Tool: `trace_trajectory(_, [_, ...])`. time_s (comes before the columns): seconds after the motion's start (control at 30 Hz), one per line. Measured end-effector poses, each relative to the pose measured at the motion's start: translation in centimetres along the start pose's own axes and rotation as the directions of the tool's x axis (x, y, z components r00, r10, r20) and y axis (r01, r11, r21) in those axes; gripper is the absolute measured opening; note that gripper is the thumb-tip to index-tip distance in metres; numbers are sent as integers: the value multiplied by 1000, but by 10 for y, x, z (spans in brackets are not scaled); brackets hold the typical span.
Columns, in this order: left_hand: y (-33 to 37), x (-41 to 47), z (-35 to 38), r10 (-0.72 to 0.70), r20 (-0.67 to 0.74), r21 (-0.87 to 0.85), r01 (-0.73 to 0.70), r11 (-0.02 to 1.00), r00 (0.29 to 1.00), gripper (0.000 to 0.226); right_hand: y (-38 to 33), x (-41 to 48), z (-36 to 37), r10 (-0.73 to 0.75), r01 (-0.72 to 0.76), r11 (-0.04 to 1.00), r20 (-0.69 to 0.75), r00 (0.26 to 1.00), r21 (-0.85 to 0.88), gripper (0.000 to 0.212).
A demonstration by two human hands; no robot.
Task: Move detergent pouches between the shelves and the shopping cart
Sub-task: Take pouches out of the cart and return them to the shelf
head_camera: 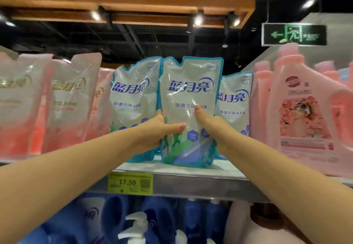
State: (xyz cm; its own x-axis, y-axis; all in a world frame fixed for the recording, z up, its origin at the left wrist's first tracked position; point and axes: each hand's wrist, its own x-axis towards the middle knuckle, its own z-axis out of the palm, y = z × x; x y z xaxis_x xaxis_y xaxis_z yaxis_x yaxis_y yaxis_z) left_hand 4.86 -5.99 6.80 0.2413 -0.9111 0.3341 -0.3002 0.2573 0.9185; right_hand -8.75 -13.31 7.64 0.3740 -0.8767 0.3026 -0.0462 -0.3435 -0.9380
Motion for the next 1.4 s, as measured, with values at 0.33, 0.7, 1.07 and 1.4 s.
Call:
trace_trajectory(0.33, [8,-55,1,-18,-86,648,69,758,996,102,5,-28,-5,-62,95,928,101,993,-361,117])
trace_trajectory(0.7, [10,-43,6,-49,-90,749,100,655,995,103,4,-11,11,-8,34,957,90,996,-290,116])
trace_trajectory(1.07, [10,-50,6,-50,-102,747,109,655,994,89,6,-7,10,-31,45,934,44,999,-354,116])
trace_trajectory(1.4, [9,-63,-60,322,-168,762,-84,642,932,66,-13,-51,27,-575,428,666,-55,816,-610,96])
